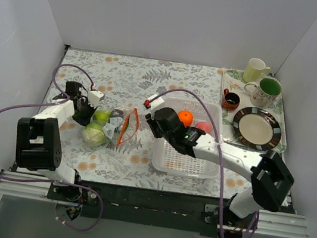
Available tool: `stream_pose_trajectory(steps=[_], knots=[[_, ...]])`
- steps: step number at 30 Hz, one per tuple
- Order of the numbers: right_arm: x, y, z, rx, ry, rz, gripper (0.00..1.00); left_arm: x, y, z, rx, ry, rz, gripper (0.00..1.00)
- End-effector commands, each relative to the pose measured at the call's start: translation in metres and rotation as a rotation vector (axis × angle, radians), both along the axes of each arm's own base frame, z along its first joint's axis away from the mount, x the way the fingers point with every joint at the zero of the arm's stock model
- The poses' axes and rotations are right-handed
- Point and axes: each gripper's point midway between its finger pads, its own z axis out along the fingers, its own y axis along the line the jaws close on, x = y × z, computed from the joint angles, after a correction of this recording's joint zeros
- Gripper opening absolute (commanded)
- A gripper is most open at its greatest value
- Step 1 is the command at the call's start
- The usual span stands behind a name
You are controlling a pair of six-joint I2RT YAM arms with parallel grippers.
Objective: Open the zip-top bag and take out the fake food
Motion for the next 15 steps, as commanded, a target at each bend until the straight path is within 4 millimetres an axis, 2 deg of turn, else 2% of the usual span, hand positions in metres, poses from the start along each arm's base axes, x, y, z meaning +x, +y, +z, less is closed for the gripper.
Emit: stream_pose_trajectory(steps=[1, 3, 4, 5, 6, 7, 8, 11, 15], knots=[[0.007, 0.056, 0.006, 0.110, 0.007, 0.154, 0.35, 0.007, -0.004, 0.017, -0.007, -0.047, -0.014, 0.00], [0.009, 0.073, 0.014, 0.149, 0.000, 0.191, 0.36, 0.008, -0.004, 0.017, -0.002, -0.048, -0.015, 0.00], [0.010, 0.078, 0.014, 0.153, 0.002, 0.201, 0.37, 0.008, -0.004, 0.017, -0.001, -0.047, -0.016, 0.00], [0.012, 0.084, 0.002, 0.137, 0.019, 0.206, 0.37, 0.007, -0.004, 0.016, -0.003, -0.046, -0.015, 0.00], [0.014, 0.093, 0.010, 0.153, 0.015, 0.225, 0.38, 0.007, -0.004, 0.016, -0.001, -0.045, -0.015, 0.00], [0.014, 0.098, 0.007, 0.151, 0.023, 0.235, 0.39, 0.007, -0.004, 0.016, -0.002, -0.044, -0.016, 0.00], [0.016, 0.103, -0.004, 0.137, 0.040, 0.239, 0.40, 0.007, -0.004, 0.015, -0.002, -0.042, -0.015, 0.00], [0.017, 0.119, -0.013, 0.142, 0.068, 0.262, 0.42, 0.005, -0.004, 0.013, -0.002, -0.035, -0.014, 0.00], [0.005, 0.136, -0.033, 0.122, 0.126, 0.309, 0.48, 0.006, -0.003, 0.013, -0.001, -0.036, -0.015, 0.00]])
